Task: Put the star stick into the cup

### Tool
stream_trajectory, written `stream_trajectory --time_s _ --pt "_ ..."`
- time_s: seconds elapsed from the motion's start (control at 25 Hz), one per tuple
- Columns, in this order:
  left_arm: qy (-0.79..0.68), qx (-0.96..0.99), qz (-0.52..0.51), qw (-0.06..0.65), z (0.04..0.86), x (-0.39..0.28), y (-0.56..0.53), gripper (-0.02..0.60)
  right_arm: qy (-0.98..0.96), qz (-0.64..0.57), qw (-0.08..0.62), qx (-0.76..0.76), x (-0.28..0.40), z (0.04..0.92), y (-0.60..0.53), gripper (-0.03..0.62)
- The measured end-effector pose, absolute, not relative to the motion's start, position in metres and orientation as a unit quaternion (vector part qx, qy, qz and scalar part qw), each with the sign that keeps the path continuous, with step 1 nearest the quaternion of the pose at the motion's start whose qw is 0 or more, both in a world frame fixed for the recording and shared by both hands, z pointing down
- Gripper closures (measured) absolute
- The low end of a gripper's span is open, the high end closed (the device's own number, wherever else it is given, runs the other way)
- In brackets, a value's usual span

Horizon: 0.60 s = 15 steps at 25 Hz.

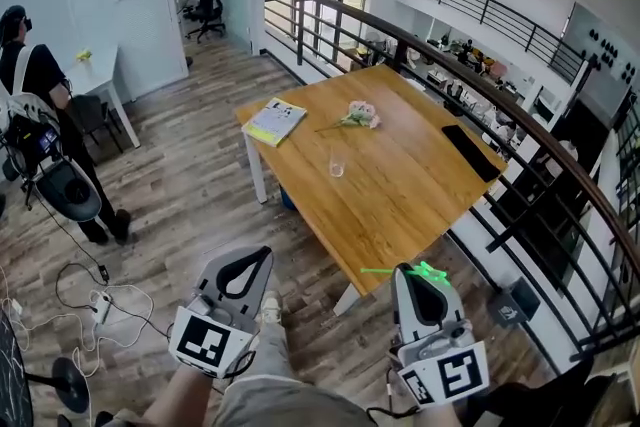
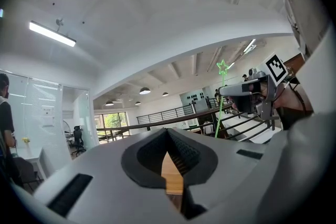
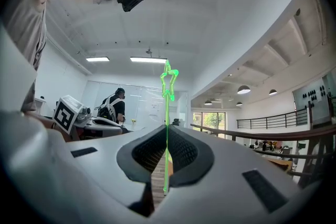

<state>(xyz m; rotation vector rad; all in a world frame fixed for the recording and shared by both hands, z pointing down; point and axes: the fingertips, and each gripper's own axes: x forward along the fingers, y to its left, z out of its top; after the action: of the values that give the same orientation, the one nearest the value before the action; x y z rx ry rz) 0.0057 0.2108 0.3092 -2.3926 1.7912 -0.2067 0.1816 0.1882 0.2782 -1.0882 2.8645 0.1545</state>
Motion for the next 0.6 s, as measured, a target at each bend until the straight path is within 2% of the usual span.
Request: stream_trajectory --time_s 0.36,0.6 --pt "0.579 -0.811 -0.062 0.06 0.324 -0.038 0.119 0.568 0.923 0.045 0.011 -0.381 0.136 0.299 0.095 0.562" --pt "0.543 -0.836 -0.067 0.052 0.33 -0.077 0.032 0.568 0.912 -0.015 0.022 -0.409 0.097 0.311 0.009 0.562"
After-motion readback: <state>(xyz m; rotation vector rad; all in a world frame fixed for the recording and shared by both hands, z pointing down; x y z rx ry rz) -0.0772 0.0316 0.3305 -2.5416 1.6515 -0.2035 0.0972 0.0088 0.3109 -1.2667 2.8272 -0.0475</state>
